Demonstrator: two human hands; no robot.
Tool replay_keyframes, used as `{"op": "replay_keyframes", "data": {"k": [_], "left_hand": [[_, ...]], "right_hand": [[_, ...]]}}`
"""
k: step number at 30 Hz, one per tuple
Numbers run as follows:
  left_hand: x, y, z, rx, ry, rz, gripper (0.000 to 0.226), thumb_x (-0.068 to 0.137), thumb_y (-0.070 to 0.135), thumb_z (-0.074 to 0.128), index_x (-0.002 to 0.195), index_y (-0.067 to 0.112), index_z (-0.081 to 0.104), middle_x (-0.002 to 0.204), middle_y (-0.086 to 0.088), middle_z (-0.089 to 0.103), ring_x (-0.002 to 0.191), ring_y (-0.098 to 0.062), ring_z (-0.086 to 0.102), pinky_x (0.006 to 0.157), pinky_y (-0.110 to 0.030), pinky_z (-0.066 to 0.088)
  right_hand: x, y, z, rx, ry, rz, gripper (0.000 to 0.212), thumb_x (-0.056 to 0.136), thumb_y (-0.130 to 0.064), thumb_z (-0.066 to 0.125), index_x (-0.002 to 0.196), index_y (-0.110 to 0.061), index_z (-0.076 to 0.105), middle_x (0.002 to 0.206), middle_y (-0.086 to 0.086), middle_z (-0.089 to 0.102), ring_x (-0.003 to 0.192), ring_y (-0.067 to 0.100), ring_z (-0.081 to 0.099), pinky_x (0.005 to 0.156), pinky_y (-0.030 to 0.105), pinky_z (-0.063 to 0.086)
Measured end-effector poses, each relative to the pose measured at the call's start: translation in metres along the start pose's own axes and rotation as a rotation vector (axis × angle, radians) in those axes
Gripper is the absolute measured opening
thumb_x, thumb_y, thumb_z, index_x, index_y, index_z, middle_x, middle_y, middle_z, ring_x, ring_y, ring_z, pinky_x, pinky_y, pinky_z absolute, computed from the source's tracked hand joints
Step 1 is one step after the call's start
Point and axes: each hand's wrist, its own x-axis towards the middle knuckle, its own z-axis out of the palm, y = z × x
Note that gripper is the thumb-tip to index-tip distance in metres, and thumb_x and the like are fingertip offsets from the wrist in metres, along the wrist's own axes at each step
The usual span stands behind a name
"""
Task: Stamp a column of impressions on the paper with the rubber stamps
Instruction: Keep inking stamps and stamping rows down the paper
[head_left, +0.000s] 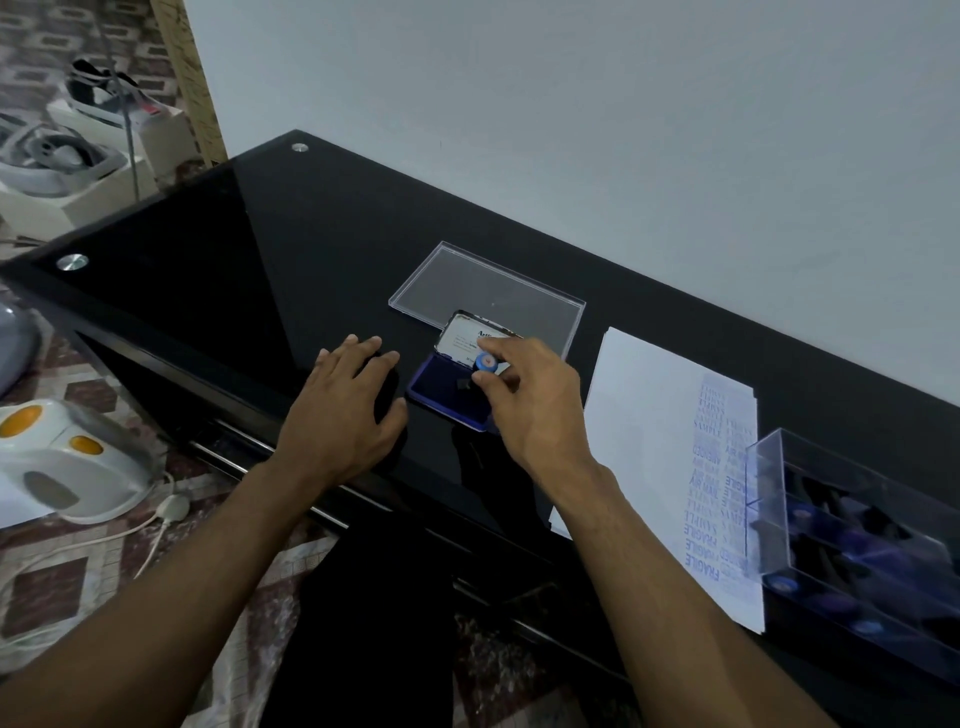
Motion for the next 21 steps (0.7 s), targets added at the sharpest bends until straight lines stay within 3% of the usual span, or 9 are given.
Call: {"op": "replay_keyframes", "data": {"k": [6, 12, 16, 21], "left_hand": [[0.0, 0.049, 0.001, -0.074, 0.012, 0.089, 0.067, 0.09, 0.051, 0.045, 0.148, 0.016, 0.046, 0.157, -0.008, 0.039, 0.151, -0.027, 0.025, 0.125, -0.046, 0.015], [-0.006, 0.114, 0.021, -0.133, -0.013, 0.215, 0.062, 0.092, 0.05, 0.051, 0.145, 0.017, 0.048, 0.152, -0.007, 0.043, 0.145, -0.027, 0.034, 0.122, -0.05, 0.026], [-0.013, 0.152, 0.035, -0.158, -0.088, 0.289, 0.064, 0.094, 0.051, 0.049, 0.15, 0.021, 0.042, 0.16, -0.005, 0.035, 0.151, -0.024, 0.024, 0.125, -0.047, 0.018], [-0.022, 0.185, 0.048, -0.166, -0.135, 0.366, 0.067, 0.093, 0.055, 0.039, 0.15, 0.02, 0.043, 0.16, -0.005, 0.035, 0.153, -0.024, 0.019, 0.125, -0.044, 0.013]], "right_hand": [[-0.025, 0.014, -0.037, -0.04, 0.074, 0.022, 0.027, 0.088, -0.018, 0.074, 0.115, -0.018, 0.073, 0.108, -0.002, 0.067, 0.092, 0.009, 0.065, 0.089, 0.025, 0.056], [-0.069, 0.038, -0.082, -0.064, 0.167, 0.092, 0.021, 0.086, -0.014, 0.075, 0.107, -0.018, 0.075, 0.101, -0.003, 0.068, 0.079, 0.006, 0.064, 0.075, 0.009, 0.048], [-0.094, 0.055, -0.111, -0.093, 0.208, 0.162, 0.021, 0.085, -0.013, 0.075, 0.105, -0.018, 0.076, 0.1, -0.004, 0.068, 0.078, 0.008, 0.065, 0.077, 0.021, 0.054], [-0.119, 0.068, -0.142, -0.12, 0.231, 0.22, 0.021, 0.085, -0.012, 0.076, 0.106, -0.016, 0.075, 0.101, -0.002, 0.068, 0.08, 0.009, 0.065, 0.077, 0.019, 0.054]]}}
